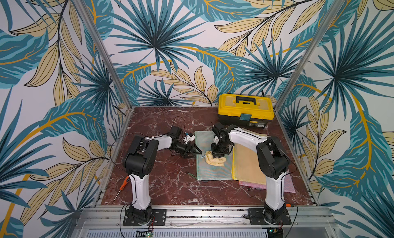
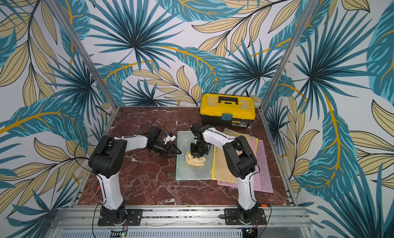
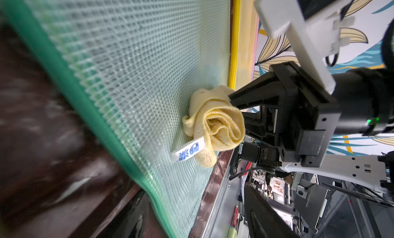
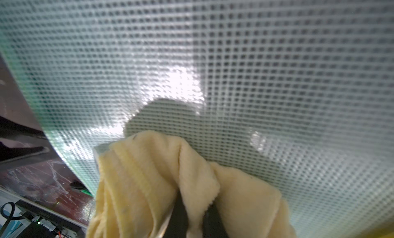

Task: Wipe the document bag
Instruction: Wipe the dirt from the document bag.

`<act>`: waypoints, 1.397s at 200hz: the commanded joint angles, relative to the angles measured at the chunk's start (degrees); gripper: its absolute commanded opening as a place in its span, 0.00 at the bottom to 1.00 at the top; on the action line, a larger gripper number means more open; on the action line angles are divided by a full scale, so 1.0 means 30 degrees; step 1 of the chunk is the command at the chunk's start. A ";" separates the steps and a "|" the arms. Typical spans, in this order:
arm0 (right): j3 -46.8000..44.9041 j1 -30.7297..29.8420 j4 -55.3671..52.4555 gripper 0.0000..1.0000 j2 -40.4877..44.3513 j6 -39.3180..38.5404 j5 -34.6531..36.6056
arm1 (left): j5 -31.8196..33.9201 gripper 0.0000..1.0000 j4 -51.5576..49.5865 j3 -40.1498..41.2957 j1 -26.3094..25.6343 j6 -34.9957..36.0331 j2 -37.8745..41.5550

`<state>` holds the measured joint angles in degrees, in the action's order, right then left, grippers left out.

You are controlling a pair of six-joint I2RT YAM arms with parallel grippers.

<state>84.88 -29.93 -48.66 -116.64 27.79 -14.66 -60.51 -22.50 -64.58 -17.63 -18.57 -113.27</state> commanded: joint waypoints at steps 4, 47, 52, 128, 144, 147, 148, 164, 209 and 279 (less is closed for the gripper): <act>0.0196 -0.0048 -0.0587 0.00 -0.0388 -0.0232 0.0124 | 0.2010 0.71 -0.0195 0.0123 0.0349 -0.0840 0.0271; -0.0592 0.0968 -0.1503 0.00 0.2105 0.0244 0.3039 | 0.5666 0.73 -0.0204 0.1805 0.1494 -0.2351 0.2351; -0.0696 0.1223 -0.1475 0.00 0.2391 0.0284 0.3282 | 0.5871 0.73 -0.0205 0.1927 0.1510 -0.2490 0.2521; -0.0249 0.1798 -0.2211 0.00 -0.0275 0.0453 0.4544 | 0.7630 0.70 -0.0167 0.1150 -0.1389 -0.3696 0.1169; -0.0840 0.1776 -0.1522 0.00 -0.0122 0.0681 0.3673 | 0.7828 0.66 -0.0146 0.1117 -0.1554 -0.3966 0.0618; -0.0926 0.1775 -0.1366 0.00 -0.0101 0.0725 0.3514 | 0.7876 0.66 -0.0139 0.1129 -0.1601 -0.4016 0.0508; -0.0958 0.1775 -0.1332 0.00 -0.0107 0.0740 0.3467 | 0.7900 0.65 -0.0128 0.1117 -0.1612 -0.4026 0.0471; -0.1454 0.1750 -0.0608 0.00 -0.0042 0.1031 0.2658 | 0.7902 0.63 0.0284 0.1178 -0.1981 -0.4304 -0.0034; -0.1806 0.0930 0.0312 0.00 -0.0694 0.1524 0.1678 | 0.7631 0.62 0.2050 0.1285 -0.3115 -0.5472 -0.0367; -0.2005 0.0557 0.0460 0.00 -0.0858 0.1591 0.1807 | 0.7794 0.41 0.2842 0.2098 -0.2797 -0.6632 0.1568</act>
<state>81.95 -27.42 -47.70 -115.46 31.99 -8.29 -41.45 -12.47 -61.34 -26.76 -36.99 -110.39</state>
